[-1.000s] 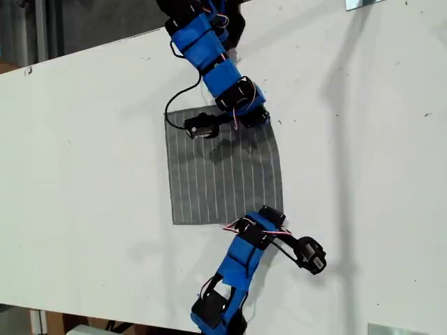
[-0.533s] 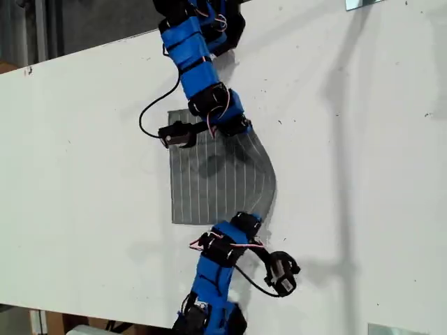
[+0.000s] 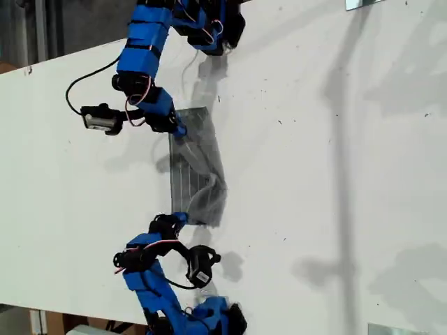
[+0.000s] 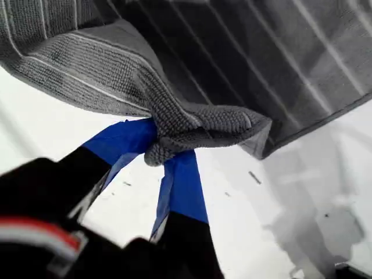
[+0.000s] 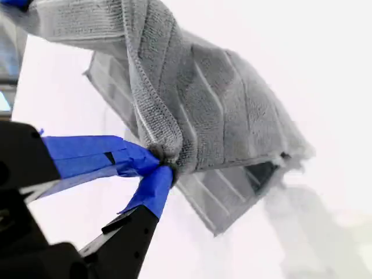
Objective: Grasp corners of a square towel and fold twice.
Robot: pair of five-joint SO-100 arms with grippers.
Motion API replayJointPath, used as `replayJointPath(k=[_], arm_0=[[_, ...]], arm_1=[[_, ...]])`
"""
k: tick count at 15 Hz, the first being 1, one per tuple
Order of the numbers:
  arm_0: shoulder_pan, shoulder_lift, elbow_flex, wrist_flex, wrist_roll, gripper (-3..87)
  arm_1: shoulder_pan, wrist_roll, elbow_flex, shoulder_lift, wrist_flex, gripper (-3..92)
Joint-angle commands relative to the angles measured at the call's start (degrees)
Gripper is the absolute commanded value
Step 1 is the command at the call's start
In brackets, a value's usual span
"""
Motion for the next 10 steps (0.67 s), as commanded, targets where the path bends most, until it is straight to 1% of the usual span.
replayJointPath(k=[1, 3, 7, 10], arm_0=[[-9.4, 2.2, -1.3, 0.5, 5.9, -0.1], [-16.4, 2.1, -2.3, 0.5, 9.2, -0.1], [-27.2, -5.3, -7.9, 0.0, 12.7, -0.1], [-32.9, -15.0, -12.3, -5.0, 15.5, -0.1]], arm_1=[[7.7, -5.4, -4.1, 1.5, 0.2, -0.1], [13.2, -8.5, -3.6, -2.5, -1.3, -0.1], [20.0, -13.2, -3.9, -8.8, -10.1, -0.1], [26.6, -15.1, -4.8, -12.3, -14.0, -0.1]])
